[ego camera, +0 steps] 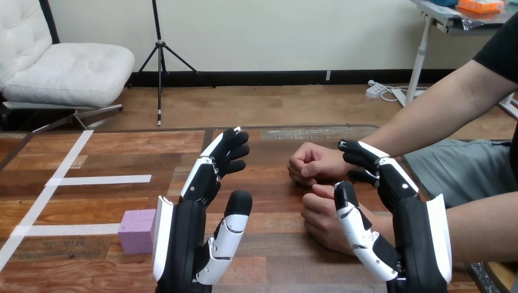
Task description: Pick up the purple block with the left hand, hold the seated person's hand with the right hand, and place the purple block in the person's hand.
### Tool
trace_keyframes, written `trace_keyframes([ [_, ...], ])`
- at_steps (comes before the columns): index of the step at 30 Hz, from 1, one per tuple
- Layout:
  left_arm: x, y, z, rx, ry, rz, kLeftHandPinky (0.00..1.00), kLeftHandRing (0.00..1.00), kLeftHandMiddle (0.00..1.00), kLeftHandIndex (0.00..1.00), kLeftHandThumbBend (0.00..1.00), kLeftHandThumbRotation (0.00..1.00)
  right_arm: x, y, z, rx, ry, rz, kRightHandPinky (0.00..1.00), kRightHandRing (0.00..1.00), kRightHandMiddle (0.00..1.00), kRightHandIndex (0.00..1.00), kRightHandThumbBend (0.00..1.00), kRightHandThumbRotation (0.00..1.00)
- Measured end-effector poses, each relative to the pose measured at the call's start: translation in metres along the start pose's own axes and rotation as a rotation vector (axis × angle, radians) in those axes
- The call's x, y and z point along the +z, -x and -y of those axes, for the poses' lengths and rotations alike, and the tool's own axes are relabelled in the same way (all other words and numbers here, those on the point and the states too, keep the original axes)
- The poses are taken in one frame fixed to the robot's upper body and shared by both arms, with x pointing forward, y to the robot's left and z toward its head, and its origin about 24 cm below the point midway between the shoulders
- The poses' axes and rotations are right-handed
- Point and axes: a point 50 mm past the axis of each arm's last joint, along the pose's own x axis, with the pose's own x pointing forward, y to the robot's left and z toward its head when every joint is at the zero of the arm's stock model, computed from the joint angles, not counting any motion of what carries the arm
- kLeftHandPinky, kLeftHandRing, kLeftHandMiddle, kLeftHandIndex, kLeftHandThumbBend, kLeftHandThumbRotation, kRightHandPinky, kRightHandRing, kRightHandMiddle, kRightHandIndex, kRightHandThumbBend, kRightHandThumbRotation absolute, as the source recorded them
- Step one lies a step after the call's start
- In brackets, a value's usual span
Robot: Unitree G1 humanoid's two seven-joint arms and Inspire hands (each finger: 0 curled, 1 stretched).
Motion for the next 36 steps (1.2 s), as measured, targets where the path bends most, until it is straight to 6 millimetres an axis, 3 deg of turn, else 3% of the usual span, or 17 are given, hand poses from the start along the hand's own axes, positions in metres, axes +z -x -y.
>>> trace_keyframes([
  [12, 0.000, 0.000, 0.000, -0.001, 0.001, -0.001, 0.77, 0.82, 0.84, 0.85, 0.51, 0.84, 0.000, 0.000, 0.000, 0.001, 0.003, 0.000, 0.71, 0.79, 0.81, 0.76, 0.32, 0.52],
  [36, 0.013, -0.005, -0.015, -0.061, -0.064, 0.105, 0.90, 0.91, 0.90, 0.87, 0.68, 0.49, 0.000, 0.000, 0.001, -0.002, 0.001, -0.001, 0.70, 0.78, 0.81, 0.76, 0.32, 0.54],
])
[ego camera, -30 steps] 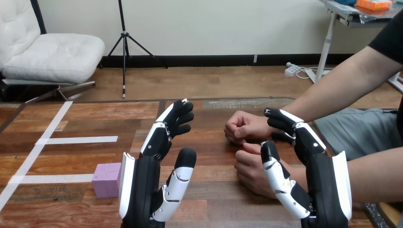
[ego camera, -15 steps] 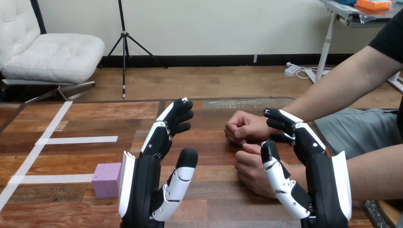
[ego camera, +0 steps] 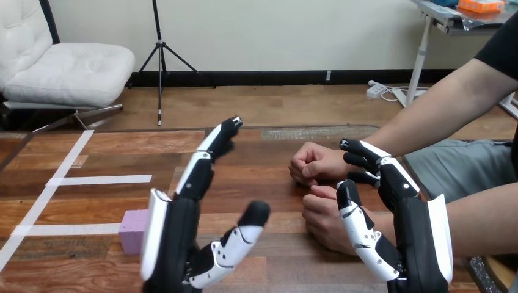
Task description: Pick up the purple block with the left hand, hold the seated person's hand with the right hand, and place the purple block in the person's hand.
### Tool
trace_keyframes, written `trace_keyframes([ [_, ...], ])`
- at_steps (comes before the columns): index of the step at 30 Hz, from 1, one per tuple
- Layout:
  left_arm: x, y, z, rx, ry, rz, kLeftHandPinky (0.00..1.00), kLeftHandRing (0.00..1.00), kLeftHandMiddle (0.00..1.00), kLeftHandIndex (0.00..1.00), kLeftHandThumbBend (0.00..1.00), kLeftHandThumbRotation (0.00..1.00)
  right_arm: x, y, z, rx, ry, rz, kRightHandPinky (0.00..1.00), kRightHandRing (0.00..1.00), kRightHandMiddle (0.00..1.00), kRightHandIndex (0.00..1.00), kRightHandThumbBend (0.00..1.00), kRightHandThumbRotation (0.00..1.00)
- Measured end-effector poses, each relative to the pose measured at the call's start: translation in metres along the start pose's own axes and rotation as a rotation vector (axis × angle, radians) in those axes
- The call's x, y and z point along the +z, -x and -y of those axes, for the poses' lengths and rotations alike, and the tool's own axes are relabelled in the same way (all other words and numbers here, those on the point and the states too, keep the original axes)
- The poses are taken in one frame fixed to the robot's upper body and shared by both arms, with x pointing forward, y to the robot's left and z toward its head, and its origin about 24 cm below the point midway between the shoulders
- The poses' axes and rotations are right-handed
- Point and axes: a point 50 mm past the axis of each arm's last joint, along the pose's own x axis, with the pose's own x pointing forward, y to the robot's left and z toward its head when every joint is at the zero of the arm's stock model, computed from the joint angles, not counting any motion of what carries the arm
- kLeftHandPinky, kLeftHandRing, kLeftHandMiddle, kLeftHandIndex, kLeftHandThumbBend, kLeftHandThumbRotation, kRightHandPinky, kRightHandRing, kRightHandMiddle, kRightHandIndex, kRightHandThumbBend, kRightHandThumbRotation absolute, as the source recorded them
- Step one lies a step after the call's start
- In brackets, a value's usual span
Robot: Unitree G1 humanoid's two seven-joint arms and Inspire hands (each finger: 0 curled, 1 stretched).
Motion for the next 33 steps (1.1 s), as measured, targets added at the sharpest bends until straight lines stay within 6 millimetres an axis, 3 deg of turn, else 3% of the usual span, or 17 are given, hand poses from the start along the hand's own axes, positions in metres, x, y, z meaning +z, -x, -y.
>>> trace_keyframes([
  [12, 0.010, -0.002, -0.024, -0.101, -0.224, 0.004, 0.95, 0.95, 0.94, 0.93, 0.77, 0.50, 0.000, 0.000, 0.000, 0.001, 0.000, 0.000, 0.69, 0.78, 0.80, 0.75, 0.32, 0.54],
  [23, 0.019, 0.000, -0.046, -0.181, -0.448, -0.102, 0.94, 0.96, 0.97, 0.95, 0.81, 0.48, 0.000, 0.000, 0.000, 0.001, 0.004, 0.000, 0.69, 0.78, 0.80, 0.75, 0.32, 0.55],
  [33, 0.026, 0.003, -0.061, -0.212, -0.621, -0.215, 0.94, 0.96, 0.97, 0.95, 0.82, 0.40, 0.000, 0.000, 0.000, 0.001, 0.003, 0.000, 0.70, 0.78, 0.80, 0.75, 0.32, 0.55],
])
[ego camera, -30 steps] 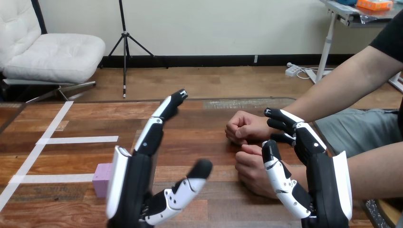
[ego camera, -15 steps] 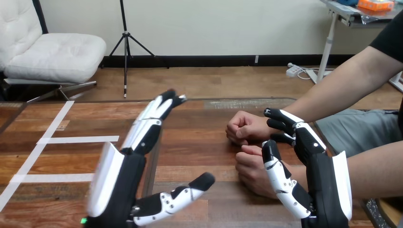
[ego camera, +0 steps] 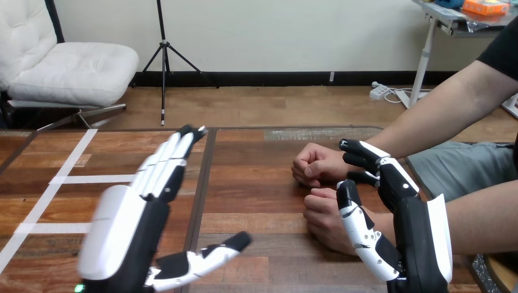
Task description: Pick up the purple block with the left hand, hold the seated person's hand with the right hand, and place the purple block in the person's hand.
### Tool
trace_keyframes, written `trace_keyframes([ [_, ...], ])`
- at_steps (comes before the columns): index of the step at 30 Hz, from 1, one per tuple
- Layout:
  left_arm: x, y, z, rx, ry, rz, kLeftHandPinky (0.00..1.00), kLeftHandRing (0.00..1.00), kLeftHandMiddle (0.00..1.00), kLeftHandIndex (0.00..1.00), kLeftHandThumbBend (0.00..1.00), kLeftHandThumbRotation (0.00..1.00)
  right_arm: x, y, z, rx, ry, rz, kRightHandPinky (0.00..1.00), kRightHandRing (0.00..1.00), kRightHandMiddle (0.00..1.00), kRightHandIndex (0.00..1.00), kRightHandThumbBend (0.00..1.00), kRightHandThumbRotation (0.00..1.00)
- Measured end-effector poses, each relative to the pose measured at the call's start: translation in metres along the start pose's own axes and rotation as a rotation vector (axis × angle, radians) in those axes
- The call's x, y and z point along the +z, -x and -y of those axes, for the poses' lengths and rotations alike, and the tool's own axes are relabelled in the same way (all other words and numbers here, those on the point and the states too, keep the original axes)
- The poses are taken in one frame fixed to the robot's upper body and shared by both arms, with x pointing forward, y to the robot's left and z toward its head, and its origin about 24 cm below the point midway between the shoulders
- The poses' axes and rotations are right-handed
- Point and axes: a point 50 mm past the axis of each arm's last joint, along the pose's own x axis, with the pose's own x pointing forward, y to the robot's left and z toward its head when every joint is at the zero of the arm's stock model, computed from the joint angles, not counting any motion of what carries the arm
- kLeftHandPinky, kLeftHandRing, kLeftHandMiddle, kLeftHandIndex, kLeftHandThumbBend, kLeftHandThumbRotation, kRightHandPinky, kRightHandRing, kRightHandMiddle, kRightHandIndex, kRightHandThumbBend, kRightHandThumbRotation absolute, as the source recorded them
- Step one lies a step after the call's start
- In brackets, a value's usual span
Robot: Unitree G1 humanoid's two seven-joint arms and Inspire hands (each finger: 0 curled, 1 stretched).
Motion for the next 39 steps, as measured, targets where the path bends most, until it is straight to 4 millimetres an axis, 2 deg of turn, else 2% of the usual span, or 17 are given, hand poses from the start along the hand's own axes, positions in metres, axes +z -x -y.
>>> trace_keyframes([
  [15, -0.002, -0.001, -0.022, 0.018, -0.174, -0.088, 0.94, 0.96, 0.97, 0.95, 0.79, 0.35, 0.000, 0.000, 0.000, 0.000, 0.002, 0.000, 0.70, 0.78, 0.80, 0.75, 0.31, 0.55],
  [39, -0.014, -0.004, -0.036, -0.002, -0.274, -0.148, 0.89, 0.92, 0.94, 0.92, 0.78, 0.22, -0.002, 0.001, -0.001, 0.004, 0.003, -0.011, 0.71, 0.79, 0.80, 0.75, 0.32, 0.55],
])
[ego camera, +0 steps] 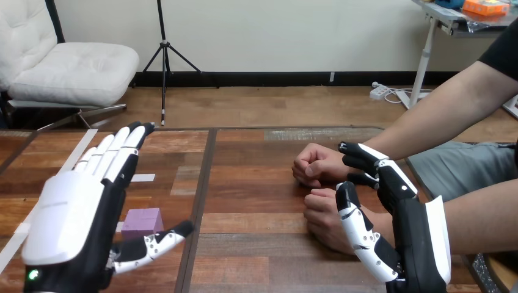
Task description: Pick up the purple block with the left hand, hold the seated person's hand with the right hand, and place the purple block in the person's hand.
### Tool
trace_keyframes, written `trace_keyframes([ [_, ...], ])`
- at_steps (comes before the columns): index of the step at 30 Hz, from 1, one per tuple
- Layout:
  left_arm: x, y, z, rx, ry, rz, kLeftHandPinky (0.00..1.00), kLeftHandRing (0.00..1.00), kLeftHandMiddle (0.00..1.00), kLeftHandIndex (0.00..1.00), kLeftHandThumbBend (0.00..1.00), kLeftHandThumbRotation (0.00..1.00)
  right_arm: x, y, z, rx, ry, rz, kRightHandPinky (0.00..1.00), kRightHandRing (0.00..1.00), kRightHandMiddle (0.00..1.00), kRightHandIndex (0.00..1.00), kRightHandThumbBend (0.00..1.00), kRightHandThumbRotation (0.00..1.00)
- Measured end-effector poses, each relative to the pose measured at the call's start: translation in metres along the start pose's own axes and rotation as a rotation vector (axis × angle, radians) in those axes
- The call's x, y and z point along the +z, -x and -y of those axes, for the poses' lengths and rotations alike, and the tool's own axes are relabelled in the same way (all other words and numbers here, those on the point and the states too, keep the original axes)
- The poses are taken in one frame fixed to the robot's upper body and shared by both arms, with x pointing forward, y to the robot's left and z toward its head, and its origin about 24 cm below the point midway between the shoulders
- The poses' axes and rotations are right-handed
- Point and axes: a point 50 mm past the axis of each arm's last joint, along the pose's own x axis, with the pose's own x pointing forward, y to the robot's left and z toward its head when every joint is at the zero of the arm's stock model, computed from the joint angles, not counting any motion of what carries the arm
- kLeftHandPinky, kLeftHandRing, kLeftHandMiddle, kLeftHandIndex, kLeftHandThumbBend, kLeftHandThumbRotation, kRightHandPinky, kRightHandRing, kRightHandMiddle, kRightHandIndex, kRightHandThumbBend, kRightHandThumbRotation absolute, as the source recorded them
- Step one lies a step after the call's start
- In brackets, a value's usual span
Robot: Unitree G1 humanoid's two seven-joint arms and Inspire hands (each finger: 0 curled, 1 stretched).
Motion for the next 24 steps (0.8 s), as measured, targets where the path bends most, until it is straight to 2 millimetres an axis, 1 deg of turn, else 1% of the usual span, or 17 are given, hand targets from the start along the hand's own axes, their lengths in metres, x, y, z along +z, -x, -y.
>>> trace_keyframes([
  [3, -0.001, -0.002, -0.001, -0.005, -0.014, -0.004, 0.88, 0.91, 0.93, 0.92, 0.78, 0.19, 0.000, 0.000, 0.000, 0.000, 0.000, 0.000, 0.70, 0.78, 0.80, 0.75, 0.32, 0.55],
  [11, -0.005, -0.005, -0.002, -0.025, -0.037, -0.014, 0.86, 0.90, 0.92, 0.91, 0.77, 0.17, 0.000, 0.000, 0.000, 0.000, -0.001, 0.000, 0.70, 0.78, 0.80, 0.75, 0.32, 0.55],
  [24, -0.016, -0.013, -0.003, -0.122, -0.081, -0.051, 0.85, 0.89, 0.91, 0.90, 0.78, 0.18, 0.000, 0.000, 0.000, 0.001, 0.003, 0.001, 0.71, 0.79, 0.80, 0.75, 0.32, 0.55],
])
